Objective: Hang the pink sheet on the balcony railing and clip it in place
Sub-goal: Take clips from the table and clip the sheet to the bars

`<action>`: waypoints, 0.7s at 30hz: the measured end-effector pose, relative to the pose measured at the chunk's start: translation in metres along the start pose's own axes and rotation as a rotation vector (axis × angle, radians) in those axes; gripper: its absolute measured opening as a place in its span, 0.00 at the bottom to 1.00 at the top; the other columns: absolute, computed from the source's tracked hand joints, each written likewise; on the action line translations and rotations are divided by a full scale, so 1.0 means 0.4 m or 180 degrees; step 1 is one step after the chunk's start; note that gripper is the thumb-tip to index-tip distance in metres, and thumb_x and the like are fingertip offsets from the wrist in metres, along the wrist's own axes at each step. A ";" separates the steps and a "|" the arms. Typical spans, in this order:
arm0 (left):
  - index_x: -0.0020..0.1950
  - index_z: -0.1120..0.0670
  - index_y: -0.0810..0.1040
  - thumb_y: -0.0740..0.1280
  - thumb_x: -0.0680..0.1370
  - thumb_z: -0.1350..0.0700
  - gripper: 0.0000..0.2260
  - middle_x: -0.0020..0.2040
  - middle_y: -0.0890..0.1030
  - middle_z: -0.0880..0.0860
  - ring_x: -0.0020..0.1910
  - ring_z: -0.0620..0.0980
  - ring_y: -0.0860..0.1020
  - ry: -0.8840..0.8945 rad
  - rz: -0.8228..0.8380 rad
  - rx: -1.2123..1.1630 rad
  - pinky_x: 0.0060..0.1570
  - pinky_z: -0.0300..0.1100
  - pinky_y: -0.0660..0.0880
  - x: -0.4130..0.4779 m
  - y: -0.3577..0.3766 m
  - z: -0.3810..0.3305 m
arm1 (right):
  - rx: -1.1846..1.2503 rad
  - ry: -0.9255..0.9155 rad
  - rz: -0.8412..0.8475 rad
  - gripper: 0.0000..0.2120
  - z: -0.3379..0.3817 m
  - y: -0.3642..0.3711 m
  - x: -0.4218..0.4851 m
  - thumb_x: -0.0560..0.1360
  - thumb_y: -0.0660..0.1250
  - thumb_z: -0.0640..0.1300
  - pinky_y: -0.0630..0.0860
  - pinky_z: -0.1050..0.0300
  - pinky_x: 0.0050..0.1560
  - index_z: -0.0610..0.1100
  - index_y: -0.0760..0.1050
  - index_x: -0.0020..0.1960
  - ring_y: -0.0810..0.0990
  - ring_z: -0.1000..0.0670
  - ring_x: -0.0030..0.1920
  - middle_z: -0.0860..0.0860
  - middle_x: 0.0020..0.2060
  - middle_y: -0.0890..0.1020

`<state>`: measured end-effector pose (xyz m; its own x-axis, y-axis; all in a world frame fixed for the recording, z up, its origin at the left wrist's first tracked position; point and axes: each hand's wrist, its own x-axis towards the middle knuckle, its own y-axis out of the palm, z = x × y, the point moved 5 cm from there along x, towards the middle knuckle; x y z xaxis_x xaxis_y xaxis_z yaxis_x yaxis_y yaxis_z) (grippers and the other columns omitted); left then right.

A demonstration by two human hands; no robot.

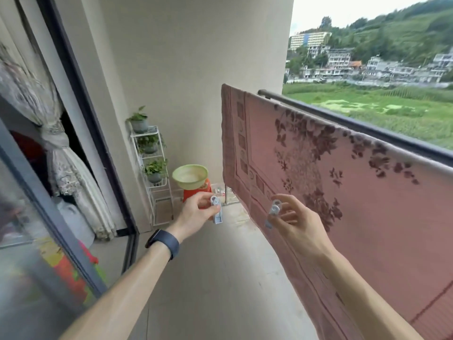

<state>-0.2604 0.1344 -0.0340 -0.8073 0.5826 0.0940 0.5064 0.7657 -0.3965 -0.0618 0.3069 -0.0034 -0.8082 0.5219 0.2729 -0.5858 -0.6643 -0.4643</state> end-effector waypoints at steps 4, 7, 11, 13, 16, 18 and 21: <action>0.61 0.52 0.79 0.74 0.72 0.51 0.19 0.54 0.83 0.51 0.50 0.49 0.81 0.0049 -0.0001 0.0016 0.40 0.38 0.75 0.214 -0.043 0.016 | 0.0024 -0.0127 -0.0003 0.12 -0.008 0.054 0.216 0.78 0.69 0.50 0.72 0.76 0.39 0.55 0.76 0.60 0.80 0.67 0.43 0.68 0.38 0.82; 0.62 0.52 0.78 0.73 0.76 0.55 0.15 0.53 0.82 0.48 0.50 0.42 0.80 0.0137 -0.0035 0.0114 0.40 0.34 0.74 0.376 -0.078 0.027 | 0.0084 -0.0210 -0.0026 0.12 -0.031 0.098 0.382 0.77 0.70 0.49 0.73 0.75 0.40 0.55 0.77 0.60 0.80 0.66 0.44 0.59 0.41 0.83; 0.61 0.55 0.78 0.71 0.77 0.59 0.12 0.52 0.82 0.50 0.41 0.41 0.82 0.0135 -0.0246 0.0031 0.31 0.29 0.73 0.630 -0.151 0.028 | 0.0104 -0.0341 0.0094 0.14 -0.051 0.158 0.674 0.76 0.72 0.47 0.74 0.74 0.41 0.55 0.77 0.60 0.80 0.64 0.44 0.57 0.46 0.83; 0.60 0.54 0.78 0.71 0.77 0.59 0.12 0.52 0.82 0.49 0.38 0.38 0.82 0.0123 -0.0343 -0.0021 0.31 0.31 0.73 0.752 -0.201 0.027 | 0.0155 -0.0388 0.0094 0.13 -0.052 0.183 0.812 0.76 0.71 0.48 0.76 0.72 0.42 0.57 0.76 0.59 0.81 0.62 0.44 0.57 0.44 0.83; 0.58 0.48 0.78 0.71 0.77 0.56 0.10 0.54 0.82 0.45 0.42 0.42 0.83 0.0094 -0.0456 -0.0031 0.38 0.40 0.76 0.923 -0.274 0.034 | 0.0204 -0.0406 0.0131 0.13 -0.059 0.230 0.997 0.76 0.71 0.47 0.80 0.64 0.43 0.57 0.77 0.59 0.82 0.59 0.42 0.55 0.42 0.83; 0.58 0.47 0.79 0.71 0.77 0.55 0.10 0.52 0.82 0.44 0.43 0.39 0.82 0.0098 -0.0491 -0.0001 0.40 0.43 0.77 1.033 -0.309 0.048 | 0.0161 -0.0416 0.0181 0.14 -0.065 0.266 1.111 0.75 0.71 0.46 0.81 0.61 0.42 0.56 0.77 0.59 0.83 0.58 0.40 0.55 0.42 0.83; 0.57 0.47 0.79 0.71 0.77 0.55 0.10 0.51 0.83 0.43 0.40 0.33 0.81 0.0132 -0.0495 -0.0070 0.41 0.44 0.76 1.203 -0.342 0.084 | 0.0110 -0.0476 0.0207 0.14 -0.080 0.325 1.282 0.75 0.71 0.43 0.77 0.69 0.41 0.55 0.77 0.59 0.82 0.62 0.40 0.57 0.42 0.82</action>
<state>-0.7284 0.3009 0.0348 -0.8636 0.4669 0.1905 0.3831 0.8531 -0.3541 -0.5503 0.5050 0.0493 -0.8430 0.3935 0.3669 -0.5317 -0.7133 -0.4566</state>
